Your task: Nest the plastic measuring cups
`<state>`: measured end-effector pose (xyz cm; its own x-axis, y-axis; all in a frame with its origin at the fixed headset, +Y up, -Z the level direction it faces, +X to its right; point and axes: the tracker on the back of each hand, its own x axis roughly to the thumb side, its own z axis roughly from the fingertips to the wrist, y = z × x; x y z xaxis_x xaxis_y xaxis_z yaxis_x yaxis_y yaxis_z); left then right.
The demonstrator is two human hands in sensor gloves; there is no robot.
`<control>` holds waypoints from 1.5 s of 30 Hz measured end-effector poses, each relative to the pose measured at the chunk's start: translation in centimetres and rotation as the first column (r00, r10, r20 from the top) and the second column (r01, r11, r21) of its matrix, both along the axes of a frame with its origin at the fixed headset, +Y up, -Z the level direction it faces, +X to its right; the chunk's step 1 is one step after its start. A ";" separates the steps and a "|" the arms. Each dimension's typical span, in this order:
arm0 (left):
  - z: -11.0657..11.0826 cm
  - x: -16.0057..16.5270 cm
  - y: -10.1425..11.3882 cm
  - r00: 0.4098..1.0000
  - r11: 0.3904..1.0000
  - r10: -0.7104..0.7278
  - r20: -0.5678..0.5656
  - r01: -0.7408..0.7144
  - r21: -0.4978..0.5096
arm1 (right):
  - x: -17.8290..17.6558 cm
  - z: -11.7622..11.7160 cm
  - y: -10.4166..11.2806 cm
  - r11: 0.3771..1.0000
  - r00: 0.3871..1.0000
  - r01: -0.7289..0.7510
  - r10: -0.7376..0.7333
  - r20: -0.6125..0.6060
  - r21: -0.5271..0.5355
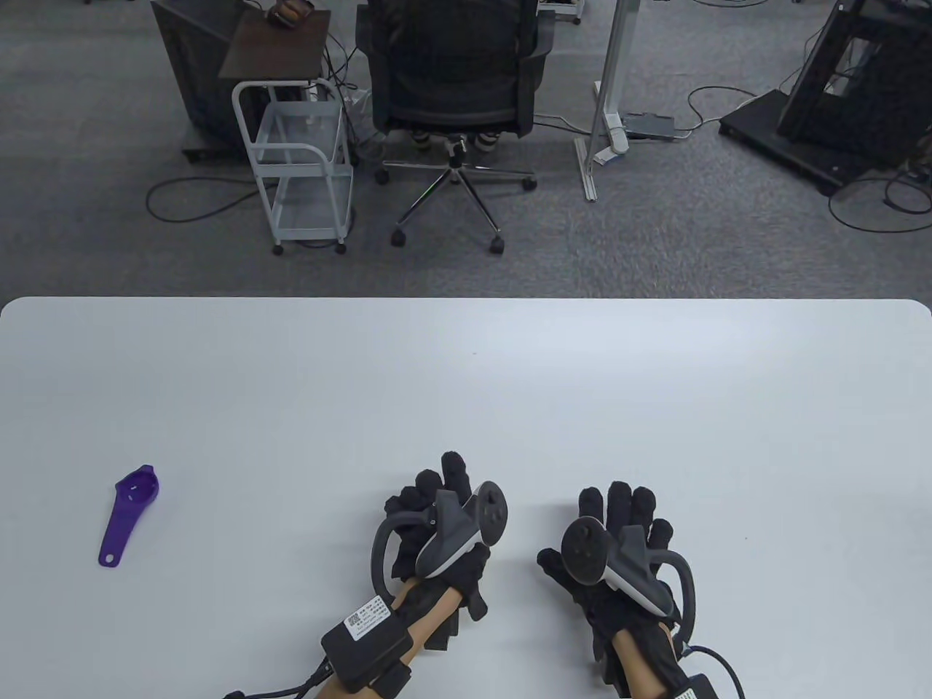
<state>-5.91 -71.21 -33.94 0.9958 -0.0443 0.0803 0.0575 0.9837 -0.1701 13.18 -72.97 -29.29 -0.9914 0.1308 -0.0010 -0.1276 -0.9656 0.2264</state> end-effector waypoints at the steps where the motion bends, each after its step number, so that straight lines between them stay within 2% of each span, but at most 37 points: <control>1: -0.1 0.0 -0.2 1.000 1.000 -0.001 0.000 0.001 -0.008 | 0.0 0.0 0.0 1.000 1.000 0.002 -0.002 -0.001 -0.005; 11: -0.4 0.0 -1.2 1.000 0.998 -0.023 -0.005 0.023 -0.058 | -0.2 0.1 -0.1 0.999 1.000 0.003 -0.003 -0.001 -0.043; 15: -0.4 -0.4 -0.6 0.999 0.994 0.035 0.018 -0.033 -0.100 | -0.2 0.1 -0.1 0.999 1.000 0.006 -0.006 -0.003 -0.050; 17: -0.1 -1.0 2.1 0.994 0.989 0.098 0.043 -0.093 -0.119 | -0.2 0.2 -0.1 0.999 1.000 0.013 -0.013 -0.002 -0.050; 20: 1.0 -3.9 7.7 0.957 0.969 0.227 0.180 -0.241 0.059 | -0.2 0.3 0.1 0.999 1.000 0.019 -0.019 -0.004 -0.041; 22: 1.1 -7.1 9.5 0.950 0.959 0.200 0.240 -0.240 0.152 | -0.2 0.3 0.1 0.999 1.000 0.018 -0.018 -0.003 -0.040; 23: 0.9 -8.7 9.8 0.961 0.963 0.157 0.226 -0.200 0.183 | -0.2 0.2 0.1 0.999 1.000 0.018 -0.018 -0.002 -0.042; 24: 0.4 -11.5 9.8 0.984 0.968 0.083 0.156 -0.117 0.223 | -0.2 0.2 0.1 0.999 1.000 0.019 -0.019 0.000 -0.044; 26: -0.7 -16.4 8.5 0.999 0.967 0.006 0.034 -0.015 0.253 | -0.1 0.2 0.1 0.999 1.000 0.020 -0.020 0.001 -0.043; 27: -1.7 -19.9 7.0 0.999 0.971 -0.023 -0.031 0.030 0.239 | -0.1 0.2 0.1 0.999 1.000 0.020 -0.020 0.001 -0.040; 28: -2.2 -21.7 6.1 0.997 0.976 -0.030 -0.066 0.043 0.213 | -0.1 0.2 0.1 0.999 1.000 0.020 -0.020 0.001 -0.040; 30: -3.6 -27.2 3.3 0.981 0.994 -0.016 -0.194 0.037 0.104 | -0.3 0.0 0.0 0.999 1.000 0.017 -0.017 0.002 -0.048; 33: -4.6 -32.8 0.5 0.944 0.990 0.040 -0.326 0.008 0.143 | -0.4 -0.2 -0.3 0.997 1.000 0.011 -0.010 0.008 -0.070; 34: -4.9 -34.4 -0.5 0.937 0.991 0.042 -0.346 0.004 0.132 | -0.4 -0.3 -0.4 0.997 1.000 0.012 -0.011 0.008 -0.082; 35: -5.3 -36.0 -1.5 0.940 0.998 0.020 -0.340 0.001 0.060 | -0.4 -0.3 -0.6 0.995 1.000 0.015 -0.015 0.009 -0.096; 40: -5.9 -38.8 -4.0 0.927 0.986 -0.027 -0.375 -0.038 -0.165 | 0.0 -0.4 -1.1 0.993 1.000 0.021 -0.019 0.017 -0.118; 42: -5.9 -38.9 -4.4 0.923 0.981 -0.003 -0.385 -0.072 -0.180 | 0.0 -0.4 -1.2 0.992 1.000 0.028 -0.026 0.016 -0.127; 45: -6.0 -38.9 -4.2 0.925 0.982 -0.026 -0.380 -0.048 -0.183 | -0.1 -0.3 -1.3 0.990 1.000 0.026 -0.025 0.009 -0.137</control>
